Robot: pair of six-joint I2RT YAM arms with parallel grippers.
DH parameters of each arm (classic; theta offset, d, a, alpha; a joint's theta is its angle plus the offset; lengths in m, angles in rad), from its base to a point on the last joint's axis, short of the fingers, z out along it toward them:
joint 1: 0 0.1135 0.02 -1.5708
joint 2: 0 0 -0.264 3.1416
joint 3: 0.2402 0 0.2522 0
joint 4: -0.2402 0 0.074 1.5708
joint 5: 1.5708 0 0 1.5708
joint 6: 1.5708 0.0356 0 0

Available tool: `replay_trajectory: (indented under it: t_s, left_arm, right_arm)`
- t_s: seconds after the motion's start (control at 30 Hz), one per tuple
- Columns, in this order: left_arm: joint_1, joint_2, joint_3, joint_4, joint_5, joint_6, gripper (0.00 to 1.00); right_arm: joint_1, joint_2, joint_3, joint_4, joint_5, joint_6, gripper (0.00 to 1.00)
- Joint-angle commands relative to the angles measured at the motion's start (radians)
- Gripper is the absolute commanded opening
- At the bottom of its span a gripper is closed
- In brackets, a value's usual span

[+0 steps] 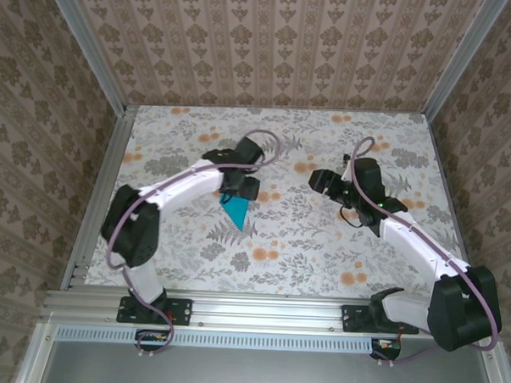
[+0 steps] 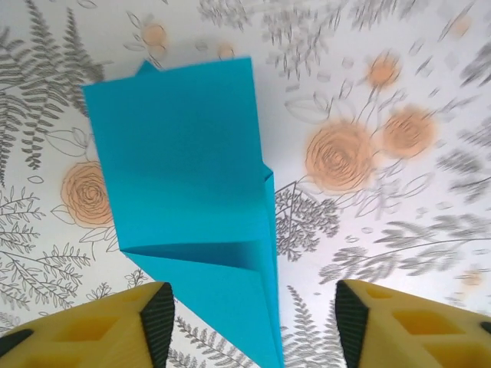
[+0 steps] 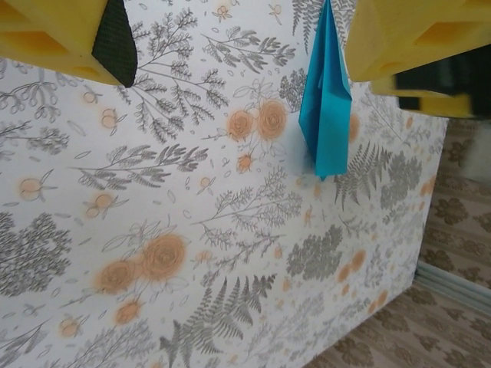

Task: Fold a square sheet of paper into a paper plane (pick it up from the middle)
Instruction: Turn over the paper at the center of the table, then rotate the paper at the center of the table.

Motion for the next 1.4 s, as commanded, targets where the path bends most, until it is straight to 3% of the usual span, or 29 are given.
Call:
replay_trajectory:
  t_s: [0.0,0.3,0.53,0.9,1.17,1.37]
  left_arm:
    - [0.077,-0.100,-0.109,0.110,0.182,-0.072,0.65]
    - [0.354,-0.322,-0.382,0.171,0.205,-0.152,0.82]
    - [0.521,-0.433,-0.526,0.205,0.256,-0.170,0.90]
    - [0.579,-0.473,-0.588,0.247,0.323,-0.135,0.97]
    - [0.583,-0.477,-0.593,0.276,0.373,-0.120,1.00]
    - [0.584,-0.479,-0.594,0.287,0.400,-0.112,1.00]
  right_arm:
    - [0.089,0.055,0.067,-0.046,0.066,-0.022,0.74]
    - [0.409,0.381,0.329,-0.125,0.187,-0.017,0.64]
    - [0.545,0.631,0.547,-0.176,0.160,0.024,0.51]
    - [0.571,0.858,0.724,-0.283,0.164,0.019,0.48]
    - [0.551,0.903,0.729,-0.337,0.124,-0.062,0.48]
    - [0.526,0.863,0.666,-0.379,0.031,-0.235,0.47]
